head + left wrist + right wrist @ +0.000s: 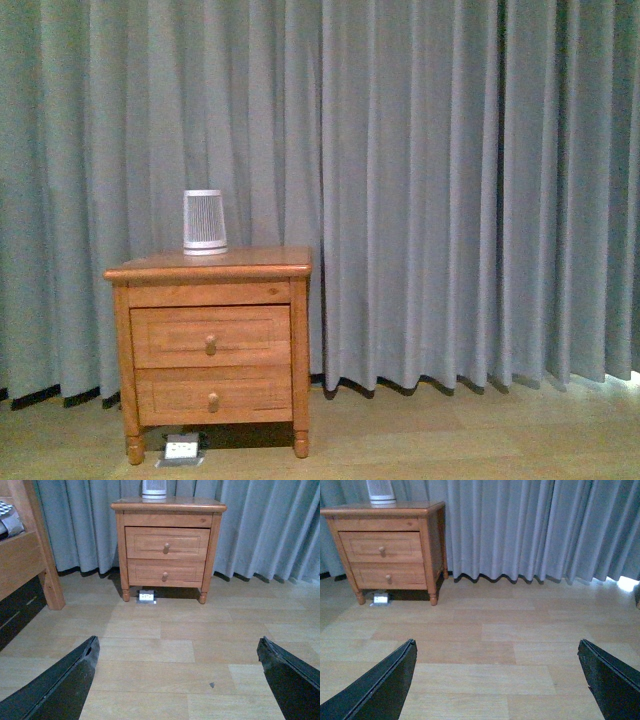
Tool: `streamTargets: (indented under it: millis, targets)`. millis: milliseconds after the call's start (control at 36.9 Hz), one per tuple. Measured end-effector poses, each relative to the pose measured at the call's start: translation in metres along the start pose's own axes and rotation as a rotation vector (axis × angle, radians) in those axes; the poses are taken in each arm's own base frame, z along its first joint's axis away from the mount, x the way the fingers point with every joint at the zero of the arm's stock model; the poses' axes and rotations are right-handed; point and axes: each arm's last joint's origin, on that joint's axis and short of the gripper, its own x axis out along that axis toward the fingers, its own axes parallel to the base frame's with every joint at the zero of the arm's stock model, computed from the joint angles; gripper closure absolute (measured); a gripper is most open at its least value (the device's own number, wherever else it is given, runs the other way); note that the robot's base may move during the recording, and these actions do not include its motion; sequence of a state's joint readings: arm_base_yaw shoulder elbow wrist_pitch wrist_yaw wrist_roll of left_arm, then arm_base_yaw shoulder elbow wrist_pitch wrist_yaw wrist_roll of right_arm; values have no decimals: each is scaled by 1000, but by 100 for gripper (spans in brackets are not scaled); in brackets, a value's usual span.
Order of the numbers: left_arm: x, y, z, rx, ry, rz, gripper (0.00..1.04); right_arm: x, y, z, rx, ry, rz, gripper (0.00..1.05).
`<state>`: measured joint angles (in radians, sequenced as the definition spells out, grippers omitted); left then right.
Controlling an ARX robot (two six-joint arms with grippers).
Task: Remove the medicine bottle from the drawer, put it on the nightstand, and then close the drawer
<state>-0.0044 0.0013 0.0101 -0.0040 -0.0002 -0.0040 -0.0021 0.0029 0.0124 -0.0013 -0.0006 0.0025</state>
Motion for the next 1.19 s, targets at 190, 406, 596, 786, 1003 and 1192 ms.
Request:
streamTargets:
  millis: [190, 406, 596, 786, 1003, 1192]
  targets:
    - [0, 0, 0, 0, 0, 0, 7, 0, 0, 0, 0, 0, 0, 7]
    - [0, 0, 0, 0, 0, 0, 7, 0, 0, 0, 0, 0, 0, 7]
    - [0, 0, 0, 0, 0, 0, 7, 0, 0, 0, 0, 0, 0, 7]
    - [0, 0, 0, 0, 0, 0, 7, 0, 0, 0, 0, 0, 0, 7]
    - [0, 0, 0, 0, 0, 0, 7, 0, 0, 0, 0, 0, 0, 7]
    - [0, 0, 0, 0, 0, 0, 7, 0, 0, 0, 0, 0, 0, 7]
